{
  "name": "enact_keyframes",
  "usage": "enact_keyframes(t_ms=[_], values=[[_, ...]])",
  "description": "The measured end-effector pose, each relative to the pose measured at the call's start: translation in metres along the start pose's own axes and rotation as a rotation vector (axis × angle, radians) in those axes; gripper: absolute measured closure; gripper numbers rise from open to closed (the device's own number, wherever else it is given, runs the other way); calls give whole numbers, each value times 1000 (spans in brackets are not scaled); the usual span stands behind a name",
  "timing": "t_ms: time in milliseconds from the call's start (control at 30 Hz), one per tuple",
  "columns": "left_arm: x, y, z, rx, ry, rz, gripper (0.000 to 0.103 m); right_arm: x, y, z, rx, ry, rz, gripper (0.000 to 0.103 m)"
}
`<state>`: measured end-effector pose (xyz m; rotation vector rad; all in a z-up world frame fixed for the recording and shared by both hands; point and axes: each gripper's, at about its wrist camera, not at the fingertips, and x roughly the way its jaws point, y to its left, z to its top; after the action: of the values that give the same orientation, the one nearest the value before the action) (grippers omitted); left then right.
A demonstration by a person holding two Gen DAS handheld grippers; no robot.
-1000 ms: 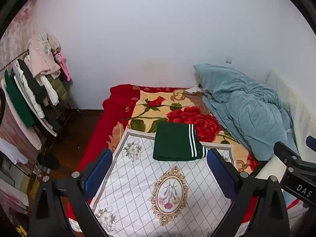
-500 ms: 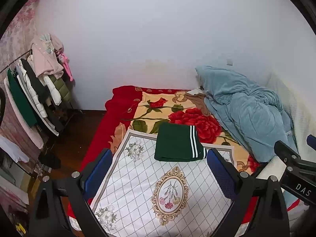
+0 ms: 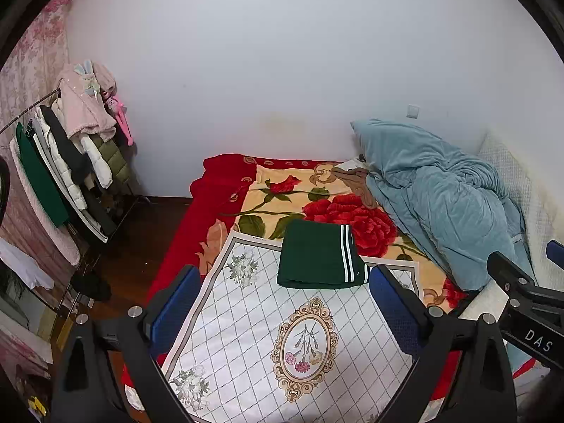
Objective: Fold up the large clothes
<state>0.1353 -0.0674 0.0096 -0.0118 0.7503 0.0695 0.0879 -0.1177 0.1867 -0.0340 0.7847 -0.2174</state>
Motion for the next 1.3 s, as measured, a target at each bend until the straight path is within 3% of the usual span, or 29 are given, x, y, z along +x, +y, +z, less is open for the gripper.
enact_keyframes(t_ms=[1300], values=[[-7,0,-4,7,-1,-2,5,5,-8,-4,14,10,27,0]])
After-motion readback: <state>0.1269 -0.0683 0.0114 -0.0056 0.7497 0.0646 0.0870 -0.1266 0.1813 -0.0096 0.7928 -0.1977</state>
